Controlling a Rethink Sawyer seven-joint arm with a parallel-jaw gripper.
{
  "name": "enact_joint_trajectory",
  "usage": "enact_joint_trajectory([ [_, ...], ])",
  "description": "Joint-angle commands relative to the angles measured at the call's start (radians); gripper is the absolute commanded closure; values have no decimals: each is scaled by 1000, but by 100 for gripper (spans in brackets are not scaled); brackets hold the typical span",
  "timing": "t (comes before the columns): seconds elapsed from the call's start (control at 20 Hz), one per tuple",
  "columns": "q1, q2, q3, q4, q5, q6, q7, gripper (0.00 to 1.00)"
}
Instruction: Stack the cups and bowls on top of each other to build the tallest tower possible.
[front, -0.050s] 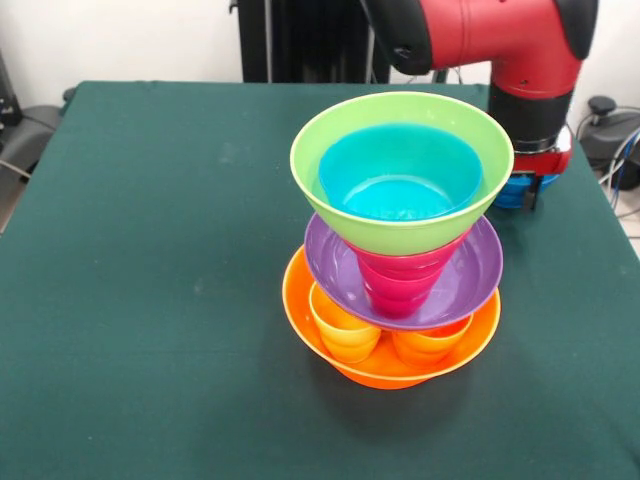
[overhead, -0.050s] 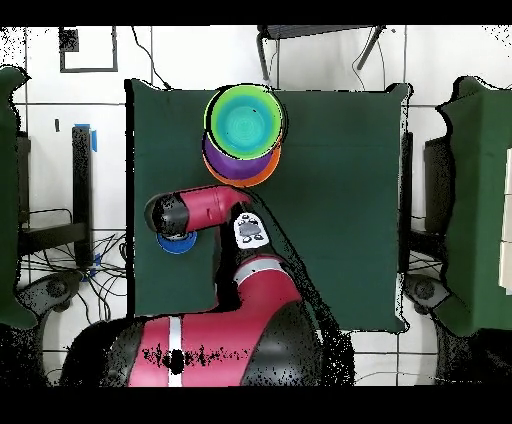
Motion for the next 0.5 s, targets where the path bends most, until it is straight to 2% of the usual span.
enact_joint_trajectory([
  [0.05, 41, 60, 2, -76, 35, 63, 104, 0],
  [0.3, 50, 47, 11, -102, 70, 80, 108, 0],
  [0.5, 103, 8, -22, -88, 129, 75, 207, 0],
])
